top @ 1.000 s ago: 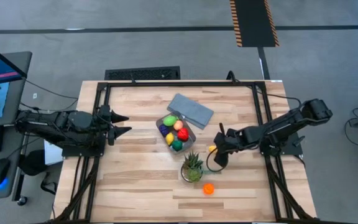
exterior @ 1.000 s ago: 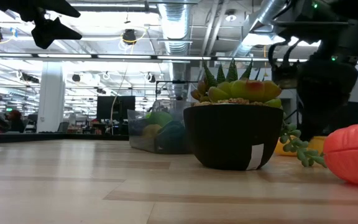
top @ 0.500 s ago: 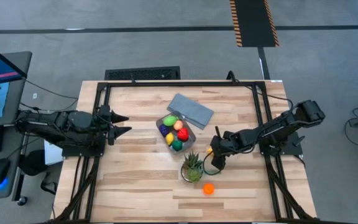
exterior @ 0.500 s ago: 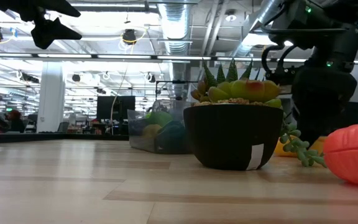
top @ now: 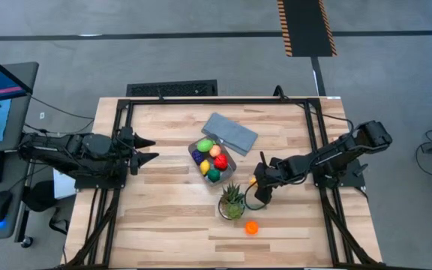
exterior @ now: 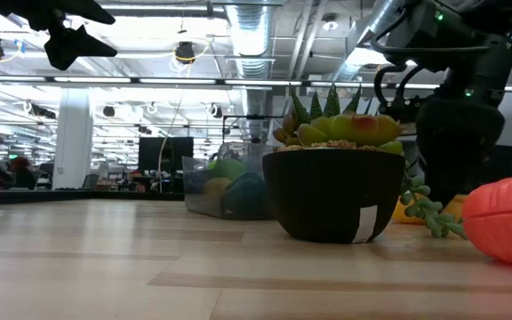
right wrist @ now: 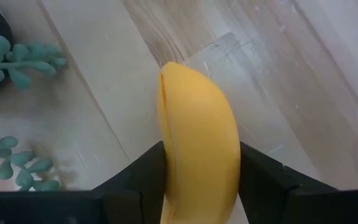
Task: Pick and placing Produce into tupperware
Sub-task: Put the yellow banana into the black bin
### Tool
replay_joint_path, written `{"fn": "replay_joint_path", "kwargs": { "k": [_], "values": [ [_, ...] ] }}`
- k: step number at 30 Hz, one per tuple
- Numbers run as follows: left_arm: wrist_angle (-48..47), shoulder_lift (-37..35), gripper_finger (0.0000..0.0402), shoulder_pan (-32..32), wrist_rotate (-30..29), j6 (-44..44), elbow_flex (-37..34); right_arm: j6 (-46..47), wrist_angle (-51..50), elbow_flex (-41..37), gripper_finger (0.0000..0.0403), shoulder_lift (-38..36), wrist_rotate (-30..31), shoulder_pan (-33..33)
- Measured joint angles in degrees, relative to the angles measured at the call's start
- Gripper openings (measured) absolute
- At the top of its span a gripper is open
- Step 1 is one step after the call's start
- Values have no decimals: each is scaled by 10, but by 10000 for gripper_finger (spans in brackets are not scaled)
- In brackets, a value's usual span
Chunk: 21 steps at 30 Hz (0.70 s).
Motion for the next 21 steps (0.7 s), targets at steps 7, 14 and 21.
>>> {"fn": "replay_joint_path", "kwargs": {
  "k": [7,14,21],
  "values": [
    [0,0,269,0,1,0,0,5,4,0,176,0,0,0],
    [0,0,269,0,1,-3,0,16,4,0,193,-2,0,0],
    [0,0,269,0,1,-3,0,17,-6,-2,173,-16,-3,0]
  ]
}}
